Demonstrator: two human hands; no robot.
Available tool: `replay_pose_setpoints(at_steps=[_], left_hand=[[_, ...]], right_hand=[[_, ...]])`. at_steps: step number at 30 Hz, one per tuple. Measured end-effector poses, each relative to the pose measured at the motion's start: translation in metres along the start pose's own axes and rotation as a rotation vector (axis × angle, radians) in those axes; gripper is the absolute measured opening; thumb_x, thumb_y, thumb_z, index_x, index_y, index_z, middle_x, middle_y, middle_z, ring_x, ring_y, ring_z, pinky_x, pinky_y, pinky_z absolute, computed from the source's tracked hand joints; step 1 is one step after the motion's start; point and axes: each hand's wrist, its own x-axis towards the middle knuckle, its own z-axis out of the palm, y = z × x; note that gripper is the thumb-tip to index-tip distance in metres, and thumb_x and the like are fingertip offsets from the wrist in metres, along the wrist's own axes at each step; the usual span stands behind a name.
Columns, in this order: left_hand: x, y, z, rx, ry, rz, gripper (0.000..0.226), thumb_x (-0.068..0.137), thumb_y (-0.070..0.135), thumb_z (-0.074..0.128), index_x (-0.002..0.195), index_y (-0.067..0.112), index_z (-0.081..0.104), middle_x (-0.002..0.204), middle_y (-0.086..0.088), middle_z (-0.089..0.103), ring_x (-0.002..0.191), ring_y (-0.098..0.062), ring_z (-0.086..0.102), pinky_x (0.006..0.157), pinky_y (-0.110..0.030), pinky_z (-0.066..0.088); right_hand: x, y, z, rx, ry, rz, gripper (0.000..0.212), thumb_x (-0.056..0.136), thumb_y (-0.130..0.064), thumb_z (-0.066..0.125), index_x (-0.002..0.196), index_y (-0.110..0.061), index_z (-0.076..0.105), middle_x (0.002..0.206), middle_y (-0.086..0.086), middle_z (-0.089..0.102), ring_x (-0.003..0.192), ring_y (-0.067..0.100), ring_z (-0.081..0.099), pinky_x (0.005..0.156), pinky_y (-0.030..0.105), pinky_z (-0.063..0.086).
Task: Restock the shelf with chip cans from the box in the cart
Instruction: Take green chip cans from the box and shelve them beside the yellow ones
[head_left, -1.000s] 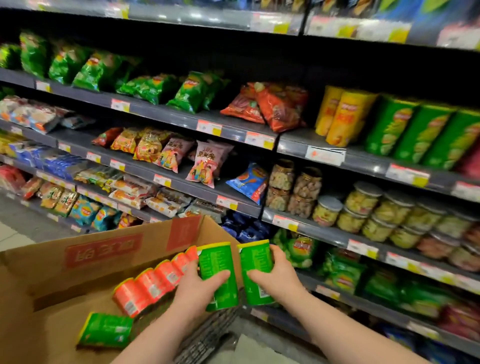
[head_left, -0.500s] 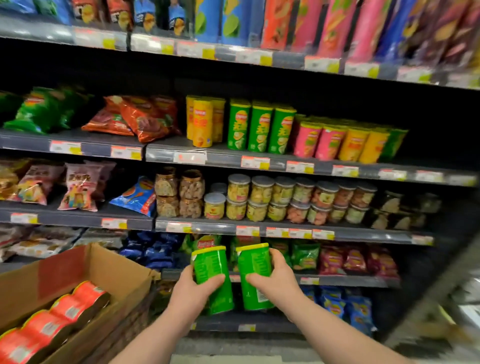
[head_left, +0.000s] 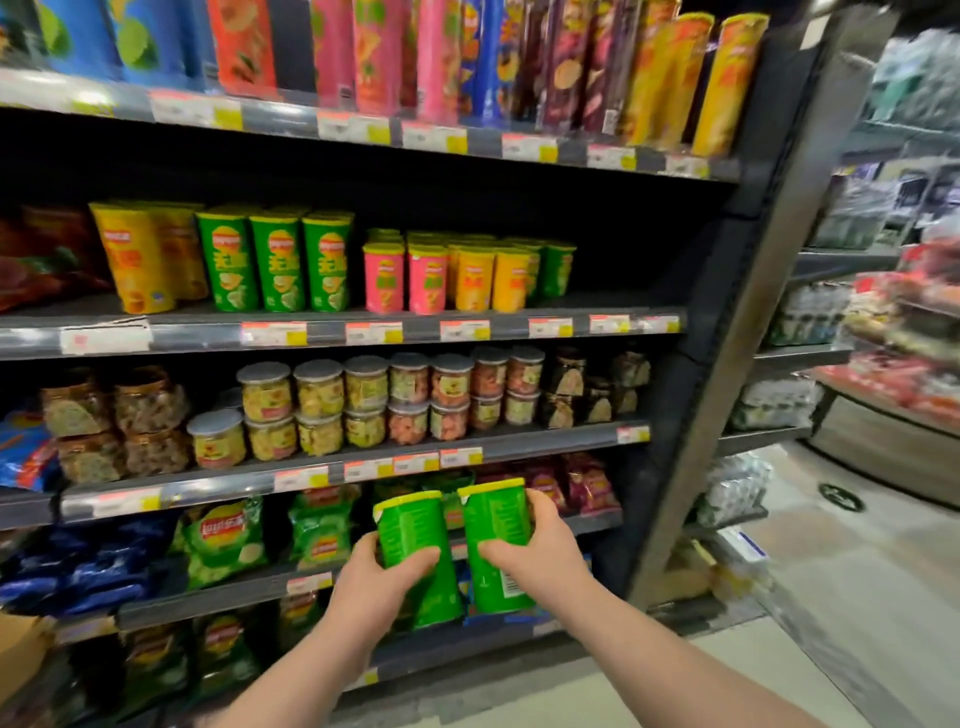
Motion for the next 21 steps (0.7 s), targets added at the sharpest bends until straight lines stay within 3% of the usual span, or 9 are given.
replay_pose_setpoints(at_steps=[4,6,12,16,19,21], left_hand=[[0.005,0.008,0.032,-0.011,-0.053,-0.004,0.05,0.079,0.032,0.076,0.115,0.02,0.043,0.104,-0.003,0.061,0.087,-0.016,0.062,0.072,-0.031,0.05],[0.01,0.012,0.043,-0.005,-0.072,0.0,0.051,0.078,0.032,0.076,0.116,0.021,0.043,0.104,-0.001,0.061,0.089,-0.016,0.062,0.071,-0.031,0.05],[0.038,0.033,0.074,-0.036,-0.128,0.064,0.045,0.081,0.024,0.074,0.112,0.021,0.041,0.093,0.006,0.059,0.083,-0.011,0.06,0.06,-0.023,0.047],[0.075,0.049,0.096,-0.1,-0.191,0.056,0.051,0.078,0.024,0.077,0.12,0.019,0.049,0.101,0.002,0.065,0.09,-0.017,0.066,0.071,-0.03,0.053],[0.105,0.065,0.111,-0.111,-0.235,0.078,0.049,0.079,0.025,0.076,0.118,0.021,0.047,0.098,0.006,0.063,0.085,-0.011,0.064,0.06,-0.021,0.049],[0.127,0.076,0.118,-0.125,-0.262,0.08,0.049,0.078,0.024,0.077,0.116,0.02,0.047,0.098,0.004,0.063,0.087,-0.014,0.064,0.066,-0.027,0.052]], right_hand=[[0.007,0.012,-0.031,0.046,0.033,-0.014,0.069,0.078,-0.021,0.073,0.136,-0.019,0.036,0.105,-0.007,0.057,0.092,0.009,0.058,0.075,0.022,0.046],[0.011,0.015,-0.041,0.064,0.051,-0.017,0.066,0.078,-0.019,0.072,0.134,-0.019,0.038,0.097,-0.013,0.054,0.09,0.007,0.057,0.076,0.023,0.046],[0.035,0.022,-0.065,0.071,0.107,0.008,0.074,0.078,-0.019,0.072,0.141,-0.017,0.033,0.101,-0.012,0.052,0.092,0.006,0.056,0.078,0.024,0.049],[0.064,0.02,-0.083,0.046,0.159,-0.005,0.071,0.078,-0.019,0.071,0.139,-0.018,0.034,0.092,-0.023,0.047,0.082,-0.004,0.052,0.073,0.02,0.044],[0.093,0.013,-0.096,0.032,0.194,-0.016,0.068,0.078,-0.019,0.072,0.136,-0.019,0.036,0.095,-0.02,0.052,0.085,-0.002,0.056,0.074,0.022,0.047],[0.115,0.005,-0.103,0.025,0.213,-0.024,0.066,0.079,-0.018,0.071,0.135,-0.018,0.037,0.094,-0.02,0.052,0.084,-0.003,0.055,0.07,0.019,0.046]])
